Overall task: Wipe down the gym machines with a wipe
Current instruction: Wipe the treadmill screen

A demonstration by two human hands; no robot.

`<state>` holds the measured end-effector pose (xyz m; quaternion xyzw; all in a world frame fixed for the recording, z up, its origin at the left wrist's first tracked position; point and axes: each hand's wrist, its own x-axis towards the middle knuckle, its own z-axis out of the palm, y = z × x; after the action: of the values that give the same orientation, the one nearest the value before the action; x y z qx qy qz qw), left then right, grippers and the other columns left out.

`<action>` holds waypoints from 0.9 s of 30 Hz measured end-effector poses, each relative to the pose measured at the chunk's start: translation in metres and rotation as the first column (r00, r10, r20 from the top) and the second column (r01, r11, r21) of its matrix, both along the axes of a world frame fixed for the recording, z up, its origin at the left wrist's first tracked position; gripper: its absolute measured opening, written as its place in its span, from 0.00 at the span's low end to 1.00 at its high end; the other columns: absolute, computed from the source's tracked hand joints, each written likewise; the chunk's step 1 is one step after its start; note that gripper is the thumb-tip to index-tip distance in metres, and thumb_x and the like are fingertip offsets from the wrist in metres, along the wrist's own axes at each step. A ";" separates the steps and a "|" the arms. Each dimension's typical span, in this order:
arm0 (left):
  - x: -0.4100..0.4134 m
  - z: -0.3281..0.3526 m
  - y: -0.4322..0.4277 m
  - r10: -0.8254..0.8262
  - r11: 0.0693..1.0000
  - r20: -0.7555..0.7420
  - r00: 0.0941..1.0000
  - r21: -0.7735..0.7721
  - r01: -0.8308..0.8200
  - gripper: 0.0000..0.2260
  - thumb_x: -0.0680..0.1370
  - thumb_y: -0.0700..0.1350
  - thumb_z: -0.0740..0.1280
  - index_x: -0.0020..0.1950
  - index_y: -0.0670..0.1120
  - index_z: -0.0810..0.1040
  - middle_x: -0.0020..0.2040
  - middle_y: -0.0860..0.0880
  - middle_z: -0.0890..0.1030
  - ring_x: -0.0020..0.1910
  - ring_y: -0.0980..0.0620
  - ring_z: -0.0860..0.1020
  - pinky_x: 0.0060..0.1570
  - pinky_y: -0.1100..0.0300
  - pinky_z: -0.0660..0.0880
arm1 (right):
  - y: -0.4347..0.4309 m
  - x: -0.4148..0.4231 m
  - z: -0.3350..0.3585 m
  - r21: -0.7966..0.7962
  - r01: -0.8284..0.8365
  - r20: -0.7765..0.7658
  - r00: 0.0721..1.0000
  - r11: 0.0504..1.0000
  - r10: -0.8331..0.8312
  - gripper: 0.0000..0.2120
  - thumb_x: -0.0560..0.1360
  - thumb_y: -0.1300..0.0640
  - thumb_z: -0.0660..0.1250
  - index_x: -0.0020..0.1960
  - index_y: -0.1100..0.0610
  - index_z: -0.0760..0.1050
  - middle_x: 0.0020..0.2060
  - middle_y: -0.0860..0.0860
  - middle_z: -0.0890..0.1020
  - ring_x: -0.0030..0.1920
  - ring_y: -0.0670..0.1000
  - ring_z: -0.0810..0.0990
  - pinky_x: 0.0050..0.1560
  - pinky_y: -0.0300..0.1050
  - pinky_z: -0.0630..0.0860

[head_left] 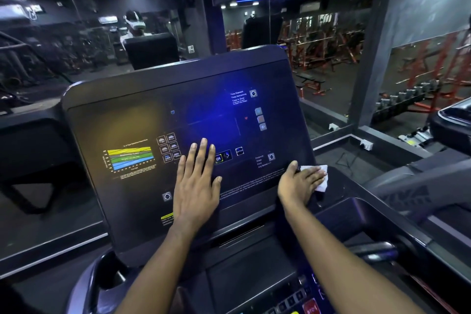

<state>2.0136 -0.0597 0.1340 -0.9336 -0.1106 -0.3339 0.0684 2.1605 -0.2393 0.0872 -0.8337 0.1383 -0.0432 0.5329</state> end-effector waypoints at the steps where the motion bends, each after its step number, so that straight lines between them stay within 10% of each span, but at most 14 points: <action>1: -0.003 -0.001 0.002 -0.018 1.000 0.018 1.000 -0.005 0.018 0.33 0.80 0.49 0.63 0.83 0.47 0.54 0.84 0.49 0.49 0.82 0.48 0.47 0.79 0.43 0.52 | 0.004 -0.005 0.002 -0.010 -0.011 -0.020 1.000 1.000 0.011 0.37 0.85 0.46 0.50 0.79 0.71 0.40 0.79 0.67 0.42 0.81 0.61 0.39 0.79 0.52 0.36; 7: -0.027 -0.003 0.027 -0.018 1.000 0.062 0.998 -0.020 0.019 0.31 0.79 0.49 0.62 0.82 0.47 0.59 0.83 0.47 0.54 0.82 0.46 0.50 0.79 0.42 0.53 | 0.061 -0.087 -0.010 -0.230 -0.189 -0.059 0.982 0.955 0.180 0.41 0.84 0.40 0.48 0.79 0.70 0.39 0.80 0.67 0.43 0.81 0.61 0.41 0.79 0.55 0.40; 27: -0.128 -0.008 0.110 -0.020 0.995 0.101 0.995 -0.098 0.030 0.29 0.79 0.46 0.62 0.80 0.46 0.63 0.82 0.47 0.57 0.82 0.46 0.53 0.79 0.44 0.52 | 0.127 -0.141 0.014 -0.103 -0.065 -0.159 0.986 0.993 0.049 0.40 0.84 0.40 0.47 0.79 0.70 0.37 0.79 0.68 0.41 0.81 0.62 0.41 0.79 0.55 0.38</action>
<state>1.8853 0.0506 0.1255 -0.9194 -0.1185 -0.3749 0.0121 2.0195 -0.1127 0.1010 -0.8656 0.1530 0.0300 0.4759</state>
